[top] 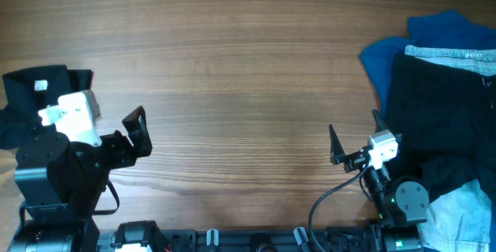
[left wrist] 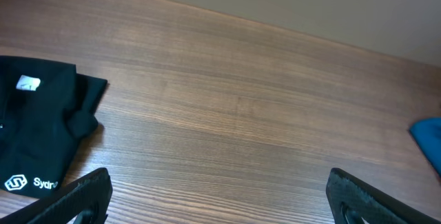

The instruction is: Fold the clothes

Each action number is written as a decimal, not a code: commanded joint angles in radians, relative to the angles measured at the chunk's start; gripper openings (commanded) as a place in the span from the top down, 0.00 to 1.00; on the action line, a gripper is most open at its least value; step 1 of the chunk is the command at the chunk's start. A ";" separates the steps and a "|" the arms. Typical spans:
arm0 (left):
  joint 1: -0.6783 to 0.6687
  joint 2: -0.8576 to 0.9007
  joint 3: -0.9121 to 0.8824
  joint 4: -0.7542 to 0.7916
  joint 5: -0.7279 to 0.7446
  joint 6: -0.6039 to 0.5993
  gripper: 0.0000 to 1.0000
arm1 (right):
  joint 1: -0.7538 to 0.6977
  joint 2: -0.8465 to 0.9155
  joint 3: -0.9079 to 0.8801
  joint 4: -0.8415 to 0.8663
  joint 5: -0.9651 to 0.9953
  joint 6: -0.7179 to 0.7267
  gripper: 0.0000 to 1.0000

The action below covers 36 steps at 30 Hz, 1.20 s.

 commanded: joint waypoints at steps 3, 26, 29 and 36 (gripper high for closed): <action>-0.008 -0.002 -0.002 0.003 -0.013 0.023 0.00 | -0.005 -0.012 -0.003 0.006 0.008 -0.009 0.00; -0.007 -0.029 -0.003 0.011 -0.015 0.024 0.00 | -0.005 -0.012 -0.003 0.006 0.008 -0.008 0.00; -0.005 -0.066 -0.005 0.042 -0.017 0.024 0.00 | -0.005 -0.012 -0.003 0.006 0.009 -0.008 0.00; -0.005 -0.196 -0.176 0.197 0.002 0.023 0.00 | -0.005 -0.012 -0.003 0.006 0.008 -0.009 0.00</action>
